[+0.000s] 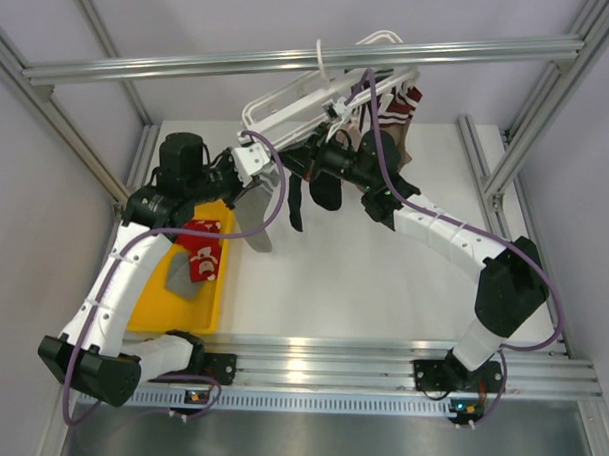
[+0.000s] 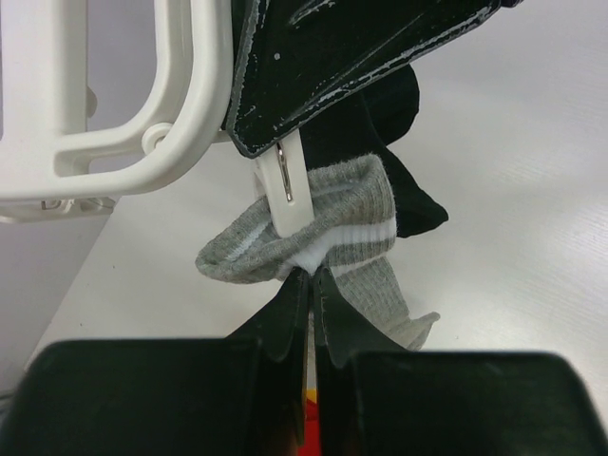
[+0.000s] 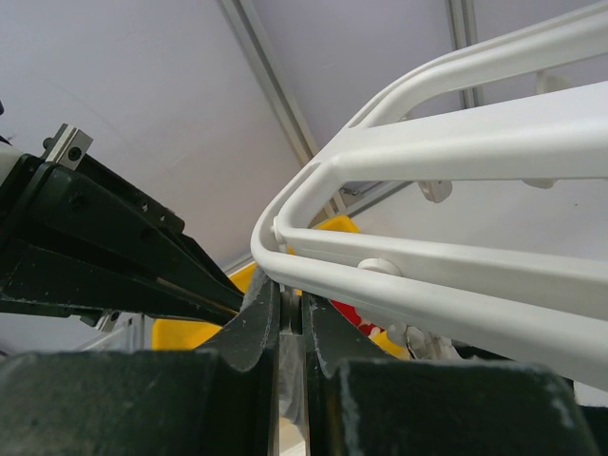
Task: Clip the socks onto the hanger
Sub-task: Clamp the sock onto the hanger.
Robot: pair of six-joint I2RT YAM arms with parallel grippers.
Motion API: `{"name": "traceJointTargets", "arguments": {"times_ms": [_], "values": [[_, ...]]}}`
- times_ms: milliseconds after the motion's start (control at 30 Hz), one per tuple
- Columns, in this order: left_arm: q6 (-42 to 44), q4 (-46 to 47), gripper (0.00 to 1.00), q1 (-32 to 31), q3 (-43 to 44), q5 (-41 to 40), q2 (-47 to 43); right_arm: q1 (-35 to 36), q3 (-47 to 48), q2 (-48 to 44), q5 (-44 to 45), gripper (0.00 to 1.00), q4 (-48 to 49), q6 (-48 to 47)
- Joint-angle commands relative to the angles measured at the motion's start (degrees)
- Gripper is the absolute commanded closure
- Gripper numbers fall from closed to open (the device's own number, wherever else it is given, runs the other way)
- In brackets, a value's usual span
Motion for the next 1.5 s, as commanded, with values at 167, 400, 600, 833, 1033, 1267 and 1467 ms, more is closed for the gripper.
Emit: {"name": "traceJointTargets", "arguments": {"times_ms": [167,400,600,833,1033,1267,1467], "values": [[-3.42,7.27,1.0,-0.24,1.36,1.65,1.07,-0.43,0.95,-2.12,-2.86,1.0,1.47,-1.21],[-3.42,7.45,1.0,-0.32,1.19,2.1,0.72,-0.35,1.04,-2.21,-1.89,0.86,-0.37,-2.88],[-3.25,7.09,1.0,-0.23,0.48,2.01,0.1,-0.44,1.66,-2.21,-1.27,0.66,-1.25,-2.63],[-4.12,6.57,0.99,-0.32,0.04,2.62,-0.51,-0.96,2.71,-1.6,-1.01,0.62,-0.55,0.8],[-7.63,5.78,0.89,-0.24,-0.92,2.18,-2.01,-2.19,3.06,-1.42,-1.27,0.65,0.68,5.02],[-12.21,6.92,0.89,-0.24,-1.98,2.62,-2.89,-2.11,2.28,-2.21,-7.86,0.41,3.32,7.32],[-16.16,9.11,0.88,-0.32,-2.16,4.64,-2.45,-1.23,2.1,-1.6,-6.46,0.44,1.91,5.55]]}}
